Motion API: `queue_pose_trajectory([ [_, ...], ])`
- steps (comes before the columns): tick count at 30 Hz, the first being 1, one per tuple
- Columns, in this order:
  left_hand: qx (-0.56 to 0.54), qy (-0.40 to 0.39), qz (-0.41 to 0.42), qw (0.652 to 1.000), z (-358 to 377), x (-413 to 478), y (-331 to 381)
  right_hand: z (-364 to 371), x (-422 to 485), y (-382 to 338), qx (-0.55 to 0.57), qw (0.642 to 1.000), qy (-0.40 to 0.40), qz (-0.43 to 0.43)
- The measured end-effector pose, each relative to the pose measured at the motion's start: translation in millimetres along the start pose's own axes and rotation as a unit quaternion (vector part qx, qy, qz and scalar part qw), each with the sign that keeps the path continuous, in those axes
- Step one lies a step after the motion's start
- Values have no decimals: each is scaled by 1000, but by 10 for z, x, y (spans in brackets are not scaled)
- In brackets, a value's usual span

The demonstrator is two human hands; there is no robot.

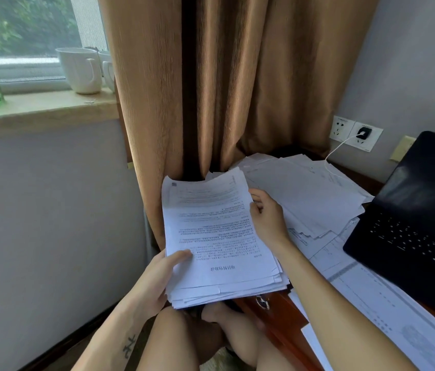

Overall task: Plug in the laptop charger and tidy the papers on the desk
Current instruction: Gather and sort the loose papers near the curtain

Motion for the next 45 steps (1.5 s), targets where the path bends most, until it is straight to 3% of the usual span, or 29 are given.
queue_pose_trajectory([
  [4, 15, 10, 5, 1000, -8, 58, -11, 134, -13, 83, -62, 998, -5, -1],
  [7, 39, 31, 31, 998, -49, 78, -12, 99, -54, 40, -44, 999, -14, -3],
  [11, 53, 69, 64, 994, -151, 75, -6, -131, -181, 85, -70, 993, -90, -7],
  [16, 47, 107, 89, 989, -393, 14, 28, -486, -488, 288, -220, 958, -174, -56],
  [20, 33, 126, 87, 988, -558, -17, 6, -724, -686, 272, -300, 929, -211, -37],
  [27, 24, 126, 90, 988, -596, -110, 0, -817, -757, 302, -321, 907, -274, 3],
  [35, 27, 113, 98, 988, -648, -238, 41, -806, -659, 239, -362, 913, -170, -77],
  [39, 23, 108, 101, 989, -656, -288, 55, -845, -671, 275, -403, 897, -130, -124],
  [45, 7, 96, 90, 991, -650, -260, 40, -913, -611, 284, -284, 954, 47, -87],
])
Point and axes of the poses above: each hand's wrist, its own x-axis towards the middle knuckle, its own z-axis out of the palm, y = z × x, the point moved 2 cm from there along x, towards the middle knuckle, and after that the axes turned 3 degrees about -z, right-handed, at the moved point
